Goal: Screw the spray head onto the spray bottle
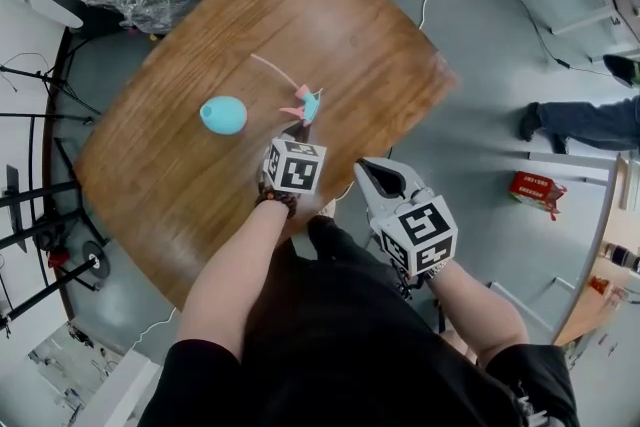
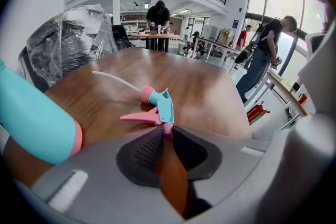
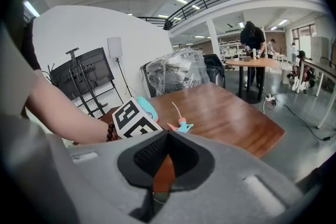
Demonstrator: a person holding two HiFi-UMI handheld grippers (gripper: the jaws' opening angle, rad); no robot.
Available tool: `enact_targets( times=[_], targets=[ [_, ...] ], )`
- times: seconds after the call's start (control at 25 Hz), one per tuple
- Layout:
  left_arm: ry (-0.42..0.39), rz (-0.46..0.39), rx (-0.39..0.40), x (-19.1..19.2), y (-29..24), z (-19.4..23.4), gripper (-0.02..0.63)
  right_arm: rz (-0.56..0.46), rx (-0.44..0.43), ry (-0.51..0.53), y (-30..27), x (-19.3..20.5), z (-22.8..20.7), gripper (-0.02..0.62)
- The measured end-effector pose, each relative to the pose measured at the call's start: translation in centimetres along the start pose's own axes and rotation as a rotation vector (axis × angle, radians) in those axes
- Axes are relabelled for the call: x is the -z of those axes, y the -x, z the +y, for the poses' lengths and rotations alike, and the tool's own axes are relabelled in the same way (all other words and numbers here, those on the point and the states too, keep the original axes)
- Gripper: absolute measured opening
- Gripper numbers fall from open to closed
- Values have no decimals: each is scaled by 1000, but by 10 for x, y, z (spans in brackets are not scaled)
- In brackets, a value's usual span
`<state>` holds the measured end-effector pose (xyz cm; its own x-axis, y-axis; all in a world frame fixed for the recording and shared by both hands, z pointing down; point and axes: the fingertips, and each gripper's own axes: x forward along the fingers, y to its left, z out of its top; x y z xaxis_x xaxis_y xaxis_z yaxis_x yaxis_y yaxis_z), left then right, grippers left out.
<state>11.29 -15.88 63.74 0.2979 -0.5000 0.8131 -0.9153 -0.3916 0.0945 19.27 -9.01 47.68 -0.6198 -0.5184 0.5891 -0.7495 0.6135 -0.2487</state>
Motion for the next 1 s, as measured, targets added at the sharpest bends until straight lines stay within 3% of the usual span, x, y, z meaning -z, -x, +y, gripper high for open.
enact_targets(
  times=[0.4,0.84,0.88,0.92,1.0],
  targets=[
    [-23,-59,90,0,32,4,71,-10,59,48,4,-4,14,-8],
    [16,-126,258,-12,96,-2,71,40,121,371,1,-16,19,-5],
    [17,-129,277,-13,103,-4,71,48,113,391,0,-16,21,16],
    [19,-131,296,-15,110,-5,71,55,104,411,-1,-17,23,81],
    [27,-134,331,-20,123,-8,71,63,95,459,-3,-20,28,84]
  ],
)
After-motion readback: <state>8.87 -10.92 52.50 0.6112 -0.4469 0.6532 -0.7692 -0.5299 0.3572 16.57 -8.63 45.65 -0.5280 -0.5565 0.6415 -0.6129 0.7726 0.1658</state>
